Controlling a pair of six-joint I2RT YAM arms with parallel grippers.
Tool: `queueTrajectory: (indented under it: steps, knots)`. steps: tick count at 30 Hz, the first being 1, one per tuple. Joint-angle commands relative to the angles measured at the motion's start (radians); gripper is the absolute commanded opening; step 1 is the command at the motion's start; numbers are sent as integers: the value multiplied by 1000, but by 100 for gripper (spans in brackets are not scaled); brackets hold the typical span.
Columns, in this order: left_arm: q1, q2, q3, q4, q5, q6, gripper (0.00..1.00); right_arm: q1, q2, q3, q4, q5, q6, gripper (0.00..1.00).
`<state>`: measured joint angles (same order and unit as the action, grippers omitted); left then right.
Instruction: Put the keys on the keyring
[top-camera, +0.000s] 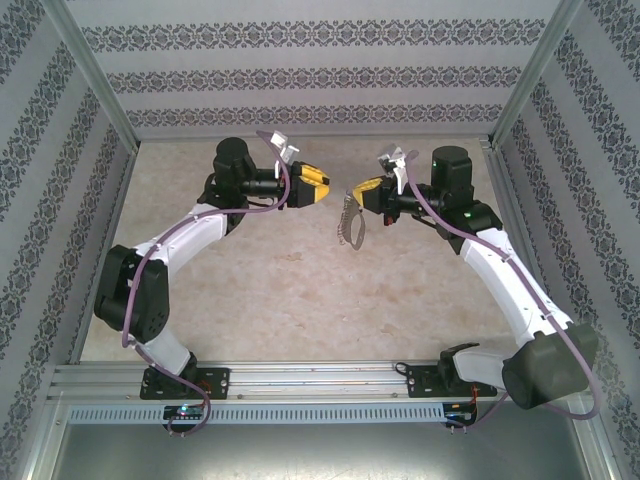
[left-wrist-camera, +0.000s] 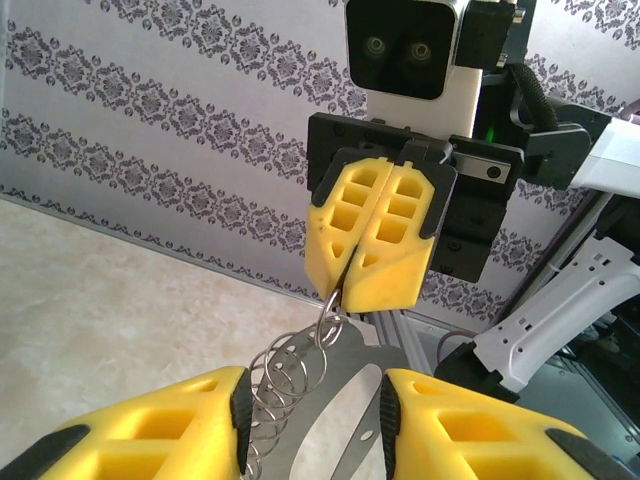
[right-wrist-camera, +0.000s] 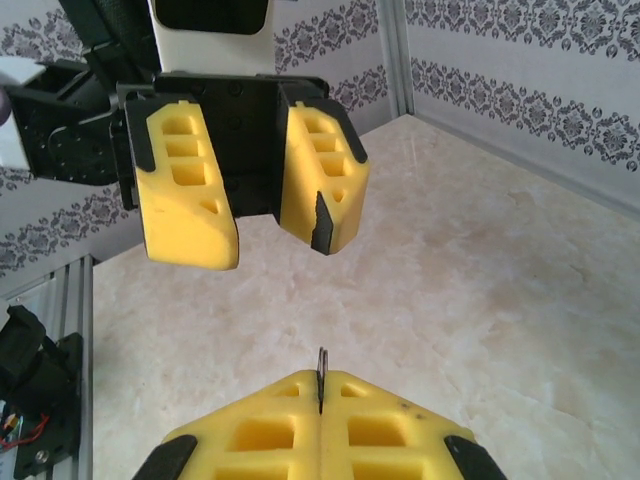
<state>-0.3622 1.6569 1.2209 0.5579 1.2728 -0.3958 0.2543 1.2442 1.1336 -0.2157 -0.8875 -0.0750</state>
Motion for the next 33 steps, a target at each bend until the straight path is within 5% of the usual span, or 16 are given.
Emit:
queueTrajectory:
  steps: [1,33]
  knots:
    - [-18,24,44,-48,55,40,39,15,-16,47,-49,-48,-67,0]
    - [-103,110,132,-62,148,24,31,29,5,58,-65,-60,-88,0]
